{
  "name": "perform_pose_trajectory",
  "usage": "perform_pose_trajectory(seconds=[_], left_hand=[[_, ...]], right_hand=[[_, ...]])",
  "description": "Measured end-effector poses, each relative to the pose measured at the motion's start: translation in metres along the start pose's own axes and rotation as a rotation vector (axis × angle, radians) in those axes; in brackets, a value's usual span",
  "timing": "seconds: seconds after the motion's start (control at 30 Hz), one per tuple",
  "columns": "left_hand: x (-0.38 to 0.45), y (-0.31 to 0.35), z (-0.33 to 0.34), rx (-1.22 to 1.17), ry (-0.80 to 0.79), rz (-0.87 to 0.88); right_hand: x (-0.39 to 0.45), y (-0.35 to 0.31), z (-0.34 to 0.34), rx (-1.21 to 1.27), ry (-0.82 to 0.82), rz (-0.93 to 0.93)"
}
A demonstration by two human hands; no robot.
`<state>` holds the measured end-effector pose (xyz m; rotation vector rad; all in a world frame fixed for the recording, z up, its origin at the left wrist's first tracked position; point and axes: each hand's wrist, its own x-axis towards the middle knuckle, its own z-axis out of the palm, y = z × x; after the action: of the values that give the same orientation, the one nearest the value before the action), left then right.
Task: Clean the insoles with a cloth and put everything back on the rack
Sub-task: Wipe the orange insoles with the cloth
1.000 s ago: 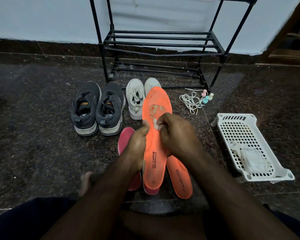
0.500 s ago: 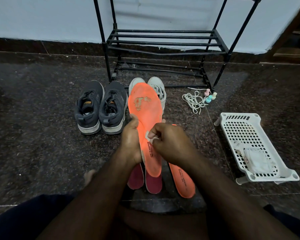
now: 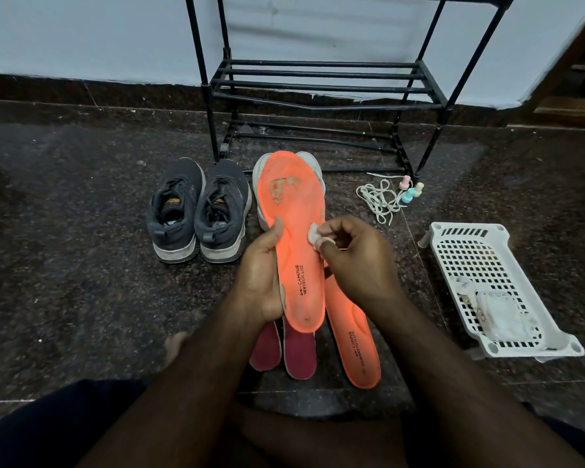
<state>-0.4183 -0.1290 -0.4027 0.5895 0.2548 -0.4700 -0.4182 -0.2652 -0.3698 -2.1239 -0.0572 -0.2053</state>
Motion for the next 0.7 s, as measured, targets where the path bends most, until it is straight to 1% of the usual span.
perform_pose_trajectory(seconds=[0.07, 0.2, 0.27, 0.33, 0.37, 0.4, 0.43, 0.47, 0.5, 0.53, 0.63, 0.7], left_hand=[[-0.001, -0.007, 0.002, 0.026, 0.009, -0.034], [0.005, -0.014, -0.002, 0.036, 0.040, -0.028], [0.009, -0.011, -0.007, 0.037, 0.051, -0.006], [0.012, -0.008, -0.010, 0.044, 0.067, 0.011], [0.014, -0.007, -0.011, 0.061, 0.076, 0.017], [0.014, -0.007, -0.012, 0.081, 0.078, 0.023], [0.014, -0.008, -0.012, 0.092, 0.078, 0.034], [0.014, -0.009, -0.011, 0.089, 0.080, 0.040], [0.015, -0.009, -0.012, 0.079, 0.083, 0.042], [0.015, -0.010, -0.013, 0.061, 0.085, 0.046], [0.015, -0.008, -0.014, 0.045, 0.079, 0.040], [0.015, -0.005, -0.013, 0.035, 0.086, 0.048]], right_hand=[[0.002, -0.001, 0.000, -0.010, 0.018, -0.005], [0.000, -0.003, 0.001, -0.329, -0.068, -0.086], [-0.004, -0.007, 0.001, -0.394, -0.151, -0.052], [-0.009, -0.010, 0.001, -0.424, -0.299, -0.027], [-0.010, -0.011, 0.000, -0.412, -0.361, -0.024], [-0.011, -0.013, -0.001, -0.372, -0.379, -0.026], [-0.011, -0.015, -0.002, -0.322, -0.346, -0.032], [-0.010, -0.016, -0.002, -0.294, -0.273, -0.053], [-0.008, -0.015, -0.001, -0.297, -0.206, -0.078], [-0.008, -0.014, 0.001, -0.325, -0.182, -0.090], [-0.013, -0.014, 0.009, -0.432, -0.264, -0.056], [-0.018, -0.016, 0.011, -0.443, -0.323, -0.038]])
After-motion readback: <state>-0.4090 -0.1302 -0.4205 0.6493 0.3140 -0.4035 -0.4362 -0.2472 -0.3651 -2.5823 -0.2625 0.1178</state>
